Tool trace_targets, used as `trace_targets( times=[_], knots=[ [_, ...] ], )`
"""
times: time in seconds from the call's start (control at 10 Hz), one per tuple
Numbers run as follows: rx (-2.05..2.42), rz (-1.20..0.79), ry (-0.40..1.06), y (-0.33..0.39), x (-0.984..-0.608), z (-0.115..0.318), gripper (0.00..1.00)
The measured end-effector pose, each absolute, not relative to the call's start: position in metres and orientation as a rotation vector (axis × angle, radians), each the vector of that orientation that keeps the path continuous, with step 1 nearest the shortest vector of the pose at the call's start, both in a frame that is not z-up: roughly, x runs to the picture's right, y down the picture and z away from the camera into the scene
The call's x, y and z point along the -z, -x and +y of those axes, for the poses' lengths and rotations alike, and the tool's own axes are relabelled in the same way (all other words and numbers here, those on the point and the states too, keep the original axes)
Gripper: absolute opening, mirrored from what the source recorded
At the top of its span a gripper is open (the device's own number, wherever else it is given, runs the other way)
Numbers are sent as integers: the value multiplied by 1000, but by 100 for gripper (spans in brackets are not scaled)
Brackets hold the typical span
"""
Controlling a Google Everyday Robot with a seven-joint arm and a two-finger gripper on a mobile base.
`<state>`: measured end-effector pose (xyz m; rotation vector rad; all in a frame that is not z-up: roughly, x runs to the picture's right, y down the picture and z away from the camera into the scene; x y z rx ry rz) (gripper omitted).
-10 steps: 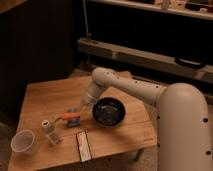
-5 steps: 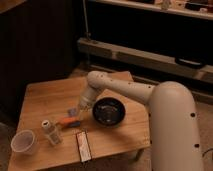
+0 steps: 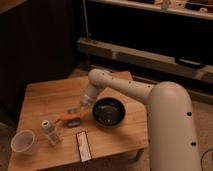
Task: Place the pepper on the white sponge
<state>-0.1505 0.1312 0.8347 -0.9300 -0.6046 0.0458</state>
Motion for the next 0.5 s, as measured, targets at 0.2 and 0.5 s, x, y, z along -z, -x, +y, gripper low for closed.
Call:
trace_targets(
  times=[0.2, 0.5],
  knots=[
    [-59, -596, 929, 150, -842, 132, 60],
    [-73, -591, 924, 151, -848, 131, 62]
  ],
)
